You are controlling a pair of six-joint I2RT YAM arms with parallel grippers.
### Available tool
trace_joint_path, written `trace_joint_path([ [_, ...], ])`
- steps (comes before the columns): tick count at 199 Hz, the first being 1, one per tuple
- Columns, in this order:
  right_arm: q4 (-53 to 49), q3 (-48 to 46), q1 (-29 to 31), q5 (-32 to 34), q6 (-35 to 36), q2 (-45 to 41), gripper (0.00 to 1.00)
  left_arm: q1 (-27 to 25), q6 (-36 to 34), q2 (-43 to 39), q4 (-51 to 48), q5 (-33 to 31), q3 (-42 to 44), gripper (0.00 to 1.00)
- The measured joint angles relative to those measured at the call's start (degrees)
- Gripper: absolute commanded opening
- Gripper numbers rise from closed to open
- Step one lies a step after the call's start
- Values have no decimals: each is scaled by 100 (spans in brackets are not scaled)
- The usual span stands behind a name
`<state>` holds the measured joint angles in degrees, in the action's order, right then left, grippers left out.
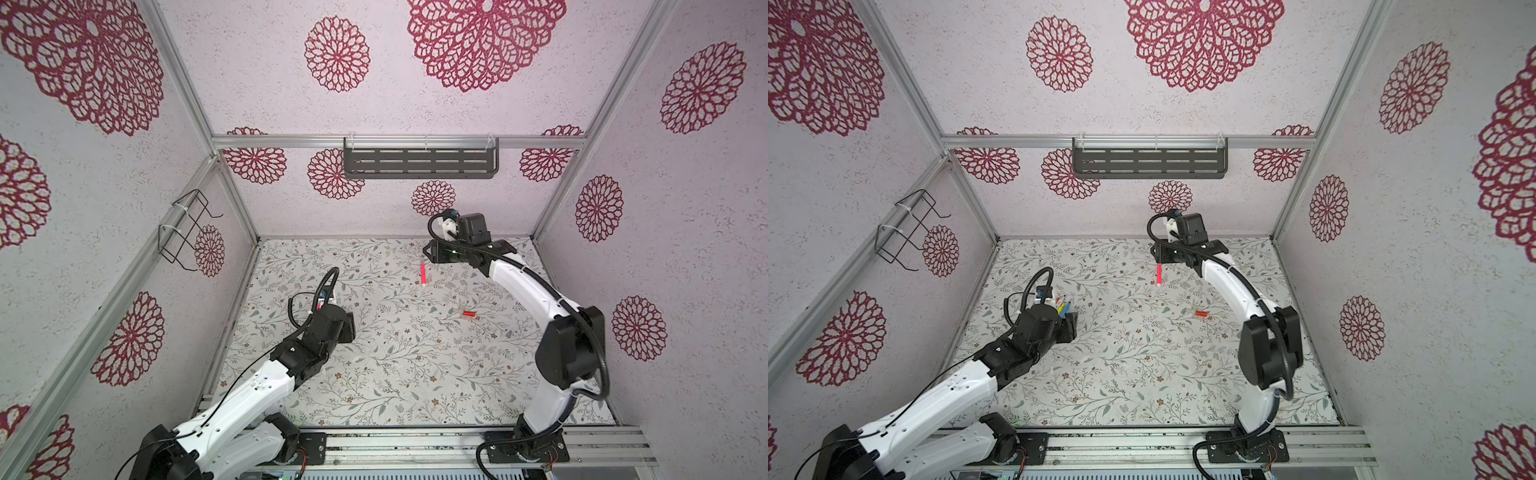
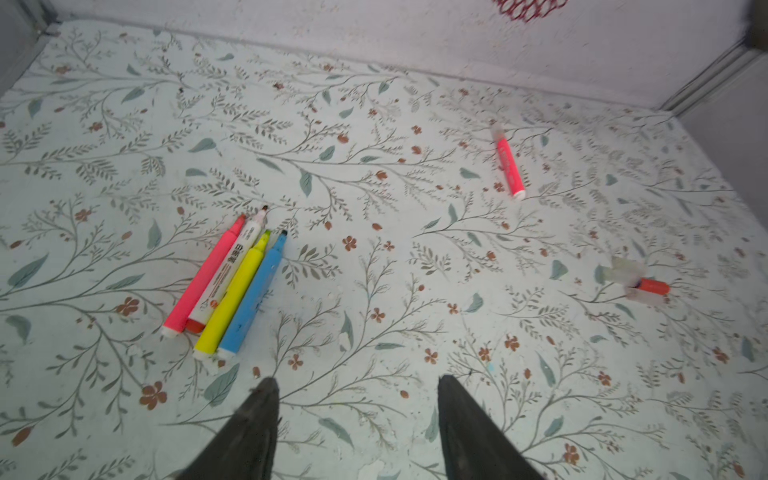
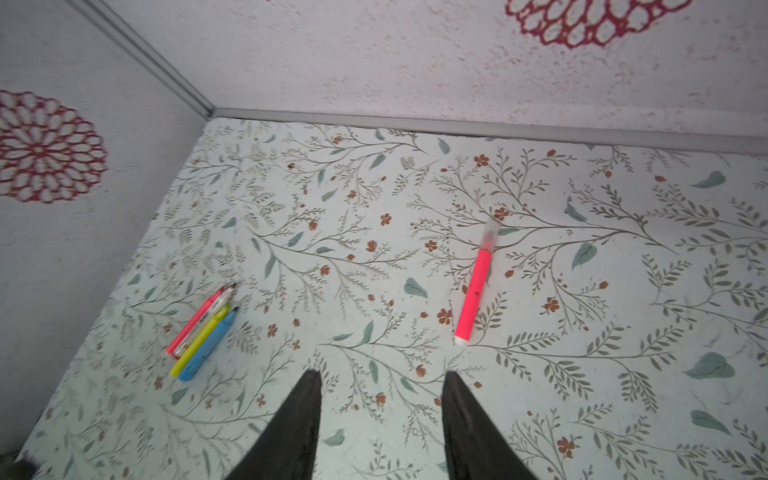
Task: Insert the pens into the pen caps
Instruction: 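Lay the capped pink pen on the table and open the right gripper, then lower the left gripper onto the blue marker and close on it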
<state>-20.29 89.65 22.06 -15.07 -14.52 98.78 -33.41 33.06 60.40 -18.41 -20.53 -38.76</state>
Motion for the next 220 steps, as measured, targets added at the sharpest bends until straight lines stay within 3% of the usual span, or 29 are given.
trace_joint_path([
  [59,684,-2164,-4,-483,28,-1755,56,863,-42,1185,31,509,-162,59],
  [118,951,-3768,-4,-289,-61,-2391,54,1292,-304,2347,273,702,-557,57],
  [166,1108,-4481,-4,-166,-170,-2490,54,1558,-463,2763,378,796,-627,56],
  [220,1357,-4489,-4,-138,-267,-2500,54,1722,-564,3101,444,938,-811,56],
])
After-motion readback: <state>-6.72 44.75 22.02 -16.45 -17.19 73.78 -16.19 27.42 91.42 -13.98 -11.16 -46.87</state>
